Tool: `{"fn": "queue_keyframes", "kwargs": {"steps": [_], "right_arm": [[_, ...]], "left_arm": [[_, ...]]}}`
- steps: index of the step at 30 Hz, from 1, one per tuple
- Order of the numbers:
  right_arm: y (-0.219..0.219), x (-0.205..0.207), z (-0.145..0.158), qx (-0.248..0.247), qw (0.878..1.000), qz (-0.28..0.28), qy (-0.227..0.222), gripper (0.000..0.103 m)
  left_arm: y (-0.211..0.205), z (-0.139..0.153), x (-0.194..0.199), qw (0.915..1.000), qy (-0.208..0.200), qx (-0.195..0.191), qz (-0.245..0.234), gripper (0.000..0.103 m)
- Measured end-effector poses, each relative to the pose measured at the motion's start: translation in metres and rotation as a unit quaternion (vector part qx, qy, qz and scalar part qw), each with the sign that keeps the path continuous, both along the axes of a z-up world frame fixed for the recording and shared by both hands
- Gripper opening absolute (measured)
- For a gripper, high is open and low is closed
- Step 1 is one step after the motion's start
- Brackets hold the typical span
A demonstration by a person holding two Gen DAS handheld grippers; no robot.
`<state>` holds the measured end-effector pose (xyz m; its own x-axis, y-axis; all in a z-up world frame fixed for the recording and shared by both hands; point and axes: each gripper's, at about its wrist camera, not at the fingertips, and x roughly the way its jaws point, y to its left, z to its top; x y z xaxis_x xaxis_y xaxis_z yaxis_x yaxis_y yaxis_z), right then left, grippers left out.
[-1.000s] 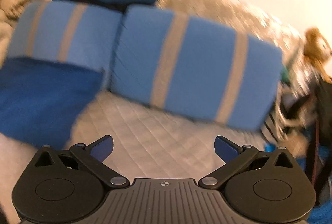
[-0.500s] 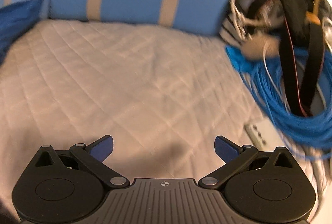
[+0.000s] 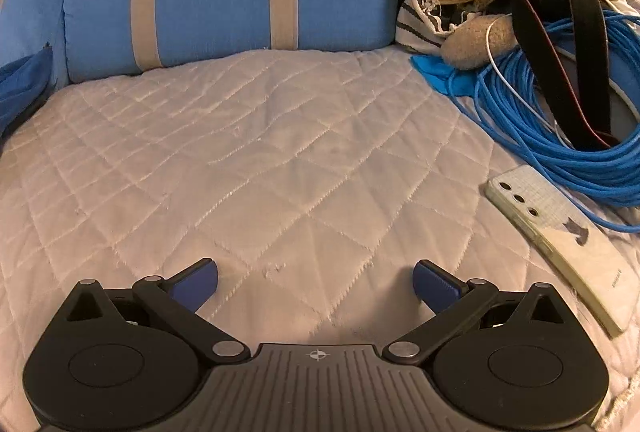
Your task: Fold clothes
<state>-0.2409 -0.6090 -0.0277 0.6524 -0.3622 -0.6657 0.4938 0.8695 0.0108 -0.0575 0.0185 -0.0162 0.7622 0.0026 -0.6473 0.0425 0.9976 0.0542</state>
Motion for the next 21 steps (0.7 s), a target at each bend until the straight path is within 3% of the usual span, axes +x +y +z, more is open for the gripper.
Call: {"fn": "queue_keyframes", "kwargs": {"steps": [7, 21], "right_arm": [[-0.012, 0.014, 0.002, 0.018, 0.999, 0.026, -0.006, 0.103], [-0.045, 0.062, 0.003, 0.022, 0.998, 0.055, -0.017, 0.103]], "left_arm": [[-0.013, -0.006, 0.012, 0.9996, -0.024, 0.01, 0.009, 0.103], [0.005, -0.012, 0.058, 0.9996, 0.003, 0.001, -0.028, 0.103]]}}
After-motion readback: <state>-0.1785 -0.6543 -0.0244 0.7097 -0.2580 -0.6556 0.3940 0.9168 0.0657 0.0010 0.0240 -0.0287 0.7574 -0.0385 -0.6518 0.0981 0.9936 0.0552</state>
